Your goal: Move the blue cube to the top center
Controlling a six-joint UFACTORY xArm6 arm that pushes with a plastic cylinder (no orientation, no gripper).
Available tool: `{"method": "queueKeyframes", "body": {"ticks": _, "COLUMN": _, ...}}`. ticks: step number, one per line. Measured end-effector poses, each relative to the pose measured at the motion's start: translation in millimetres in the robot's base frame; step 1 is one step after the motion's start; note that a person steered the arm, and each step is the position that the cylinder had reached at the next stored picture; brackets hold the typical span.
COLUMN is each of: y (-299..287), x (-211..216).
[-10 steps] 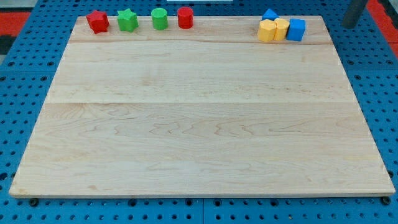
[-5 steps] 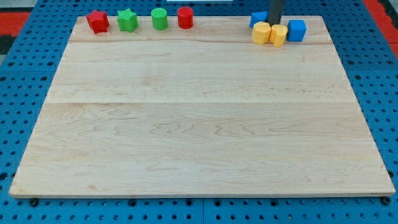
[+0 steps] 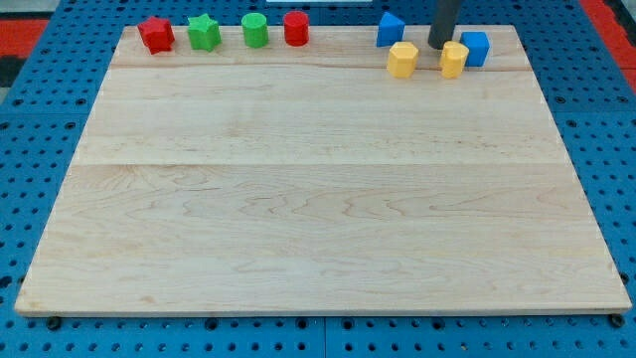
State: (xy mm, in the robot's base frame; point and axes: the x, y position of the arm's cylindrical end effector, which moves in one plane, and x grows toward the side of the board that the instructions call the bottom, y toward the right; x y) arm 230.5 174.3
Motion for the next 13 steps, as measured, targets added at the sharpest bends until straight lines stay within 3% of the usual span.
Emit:
{"method": "queueKeyframes", "body": {"ticks": 2, "y": -1, "x": -13}}
{"method": "queueKeyframes", "body": {"ticks": 7, "y": -69, "x": -25}}
{"method": "queueKeyframes", "body": {"ticks": 13, "y": -89, "x": -33}}
